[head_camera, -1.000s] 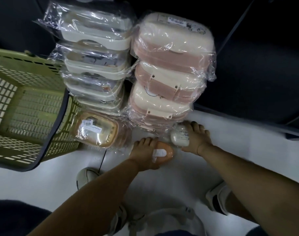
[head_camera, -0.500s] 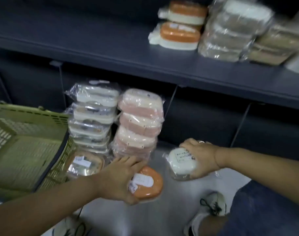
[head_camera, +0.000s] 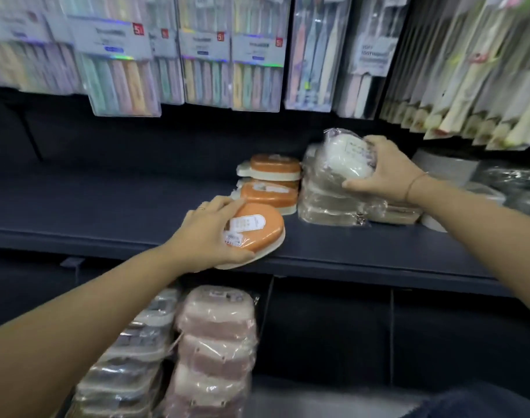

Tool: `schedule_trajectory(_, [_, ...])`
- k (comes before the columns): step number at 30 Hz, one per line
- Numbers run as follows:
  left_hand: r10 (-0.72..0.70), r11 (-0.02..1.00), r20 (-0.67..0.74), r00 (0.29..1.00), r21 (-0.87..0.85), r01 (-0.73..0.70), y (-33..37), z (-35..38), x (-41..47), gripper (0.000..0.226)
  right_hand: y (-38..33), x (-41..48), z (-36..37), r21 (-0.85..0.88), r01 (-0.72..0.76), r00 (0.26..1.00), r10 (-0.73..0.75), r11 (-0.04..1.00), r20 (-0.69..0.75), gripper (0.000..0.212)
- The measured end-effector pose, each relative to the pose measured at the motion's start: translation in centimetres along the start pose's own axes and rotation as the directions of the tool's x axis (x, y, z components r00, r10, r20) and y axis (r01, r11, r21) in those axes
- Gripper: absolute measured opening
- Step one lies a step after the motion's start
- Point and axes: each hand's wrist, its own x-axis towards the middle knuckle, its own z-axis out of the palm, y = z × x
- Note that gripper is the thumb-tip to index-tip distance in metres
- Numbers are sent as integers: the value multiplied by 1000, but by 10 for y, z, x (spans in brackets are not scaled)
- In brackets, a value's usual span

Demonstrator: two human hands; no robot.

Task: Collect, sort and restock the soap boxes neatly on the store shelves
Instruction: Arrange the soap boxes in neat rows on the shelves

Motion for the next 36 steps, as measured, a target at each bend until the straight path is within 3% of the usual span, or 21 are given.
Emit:
schedule_trajectory(2, [-24,1000,0,1000,-12,24,-4,10,20,115,6,33,3,-71,-41,999,41,997,7,115])
schedule_trajectory(4, [-18,1000,5,1000,-25,18,-11,19,33,112,10,58,7,-129,-55,998,57,990,10,104])
schedule_trajectory(9, [11,987,22,1000,-159,-7,-44,32,43,96,21,104,23,1,-97,995,97,995,-29,92])
schedule_trajectory(12, [17,988,52,999,-151,-9,-69,32,43,109,29,121,32,51,-77,994,81,996,-79,86])
schedule_trajectory(16, [-48,982,97,994,-176,64,-94,26,50,120,36,142,36,-44,-73,996,70,996,-49,81])
schedule_trajectory(19, [-62,978,134,989,-192,87,-98,23,52,118,29,147,32,-102,-104,995,104,989,-5,88])
schedule_trajectory(21, [-85,980,152,985,-164,110,-98,24,51,121,24,141,31,-169,-140,989,146,976,23,109])
schedule_trajectory(24, [-88,992,202,975,-71,104,-103,25,48,138,7,112,26,-197,-212,977,212,957,-22,124])
schedule_trajectory(26, [-99,995,240,966,-6,104,-112,23,41,143,-17,74,25,-150,-182,981,169,972,-93,104])
schedule_trajectory(28, [-117,993,255,960,51,107,-123,17,32,142,-54,31,35,-55,-4,990,-4,998,-142,84])
schedule_trajectory(29, [-124,990,260,958,91,104,-128,13,27,142,-74,13,45,8,91,991,-90,996,-103,82])
schedule_trajectory(31, [-138,979,283,949,184,87,-136,5,17,141,-110,-12,76,70,171,978,-178,983,107,88])
schedule_trajectory(33, [-144,969,280,949,237,77,-144,-1,6,137,-130,-20,114,6,150,942,-144,989,302,96])
schedule_trajectory(36, [-153,962,245,957,258,88,-154,-5,-7,130,-141,-18,154,-85,98,916,-56,992,397,102])
